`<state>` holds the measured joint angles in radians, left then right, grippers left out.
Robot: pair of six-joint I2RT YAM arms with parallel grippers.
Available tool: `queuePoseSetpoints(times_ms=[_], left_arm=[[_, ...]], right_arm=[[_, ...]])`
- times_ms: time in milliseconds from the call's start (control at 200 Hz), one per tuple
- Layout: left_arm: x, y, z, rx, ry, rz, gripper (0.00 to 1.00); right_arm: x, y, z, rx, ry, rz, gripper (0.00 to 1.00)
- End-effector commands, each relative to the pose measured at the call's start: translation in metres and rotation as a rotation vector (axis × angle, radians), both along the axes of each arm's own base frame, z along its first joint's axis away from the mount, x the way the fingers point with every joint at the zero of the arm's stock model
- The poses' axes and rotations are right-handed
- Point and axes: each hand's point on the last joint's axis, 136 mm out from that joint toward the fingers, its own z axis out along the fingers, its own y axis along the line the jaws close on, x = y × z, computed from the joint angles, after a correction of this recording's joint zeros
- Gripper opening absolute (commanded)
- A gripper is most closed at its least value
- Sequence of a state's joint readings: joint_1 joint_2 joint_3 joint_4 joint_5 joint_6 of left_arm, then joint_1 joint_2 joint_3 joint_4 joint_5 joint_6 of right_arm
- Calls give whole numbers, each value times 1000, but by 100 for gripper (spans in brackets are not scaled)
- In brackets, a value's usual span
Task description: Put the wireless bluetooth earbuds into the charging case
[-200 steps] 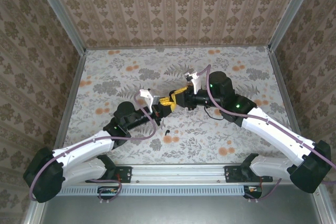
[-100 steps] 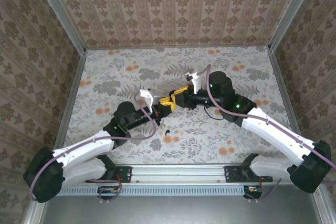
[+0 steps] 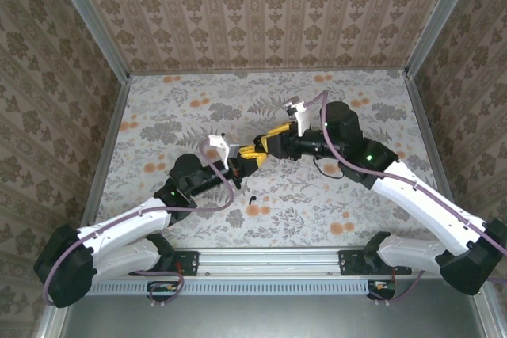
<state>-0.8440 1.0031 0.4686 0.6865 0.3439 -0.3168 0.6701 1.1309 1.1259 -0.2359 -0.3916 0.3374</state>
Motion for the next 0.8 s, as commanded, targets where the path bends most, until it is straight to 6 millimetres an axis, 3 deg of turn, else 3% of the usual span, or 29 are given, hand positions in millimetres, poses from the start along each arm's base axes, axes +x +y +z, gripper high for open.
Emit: queuePoseSetpoints(times_ms=[0,265,795], left_arm=[[-5,1,16,-31,-63,-10,0],[-4,0,10,15,-65,-8,0],[6,0,-7,184,-73,68,0]], right_arm=[[-4,-10,15,-19,-8,-24,41],[-14,-6,12,-56,68,28,36],[-12,-5,-28,-245,230,-57,39]])
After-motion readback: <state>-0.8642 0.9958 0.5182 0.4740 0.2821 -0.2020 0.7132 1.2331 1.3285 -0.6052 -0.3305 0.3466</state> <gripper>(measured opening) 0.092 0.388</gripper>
